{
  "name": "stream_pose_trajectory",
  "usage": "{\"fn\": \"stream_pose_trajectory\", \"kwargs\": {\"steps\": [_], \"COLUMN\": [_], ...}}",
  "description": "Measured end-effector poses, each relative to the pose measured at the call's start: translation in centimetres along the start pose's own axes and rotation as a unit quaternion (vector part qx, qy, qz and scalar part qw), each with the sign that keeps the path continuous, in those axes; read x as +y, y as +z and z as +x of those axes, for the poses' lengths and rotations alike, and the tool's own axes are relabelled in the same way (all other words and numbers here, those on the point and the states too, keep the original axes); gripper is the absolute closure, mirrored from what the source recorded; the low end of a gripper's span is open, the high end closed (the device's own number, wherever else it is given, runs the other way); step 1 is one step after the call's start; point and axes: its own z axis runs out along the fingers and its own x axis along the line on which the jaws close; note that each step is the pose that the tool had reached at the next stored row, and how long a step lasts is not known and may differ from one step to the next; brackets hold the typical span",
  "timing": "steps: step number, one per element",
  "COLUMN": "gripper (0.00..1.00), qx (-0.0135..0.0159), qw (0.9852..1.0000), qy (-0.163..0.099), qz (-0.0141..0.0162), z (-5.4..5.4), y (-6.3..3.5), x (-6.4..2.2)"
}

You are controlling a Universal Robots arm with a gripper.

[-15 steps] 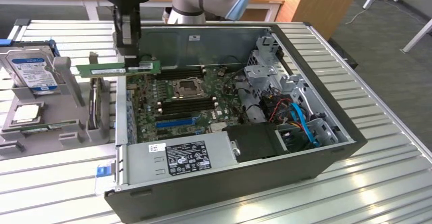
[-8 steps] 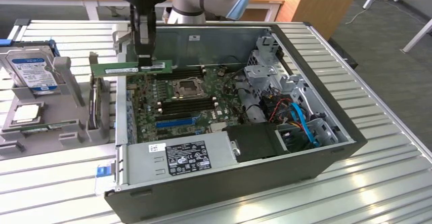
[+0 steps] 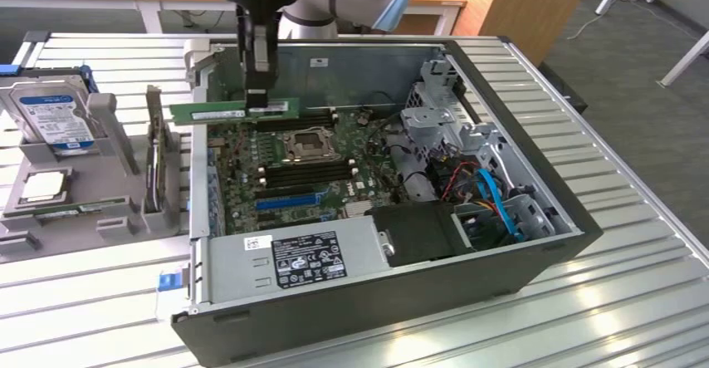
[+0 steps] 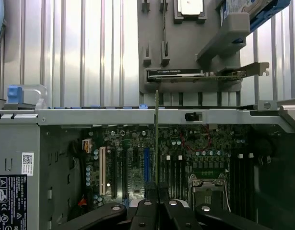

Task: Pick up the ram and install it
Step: 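Pick up the ram and move it above insertion slot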

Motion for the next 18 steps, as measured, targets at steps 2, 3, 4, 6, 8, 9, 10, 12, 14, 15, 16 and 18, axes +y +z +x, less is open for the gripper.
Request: {"fn": "stream_pose_trajectory", "kwargs": {"steps": [2, 3, 4, 6, 8, 9, 10, 12, 14, 15, 16, 18], "gripper": [0.88, 0.88, 0.88, 0.88, 0.88, 0.88, 0.88, 0.88, 0.88, 0.88, 0.88, 0.88], "qx": [0.0, 0.0, 0.0, 0.0, 0.0, 0.0, 0.0, 0.0, 0.0, 0.0, 0.0, 0.0], "qw": [1.0, 1.0, 1.0, 1.0, 1.0, 1.0, 1.0, 1.0, 1.0, 1.0, 1.0, 1.0], "qy": [0.0, 0.0, 0.0, 0.0, 0.0, 0.0, 0.0, 0.0, 0.0, 0.0, 0.0, 0.0], "qz": [0.0, 0.0, 0.0, 0.0, 0.0001, 0.0, 0.0, 0.0, 0.0, 0.0, 0.0, 0.0], "z": [0.0, 0.0, 0.0, -0.1, -0.1, -0.1, -0.1, -0.1, -0.1, -0.1, -0.1, -0.1], "y": [-0.02, -0.04, -0.05, -0.08, -0.1, -0.12, -0.13, -0.14, -0.17, -0.18, -0.19, -0.21], "x": [-0.59, -0.9, -1.2, -1.82, -2.39, -2.64, -2.87, -3.34, -3.8, -4.04, -4.29, -4.77]}}
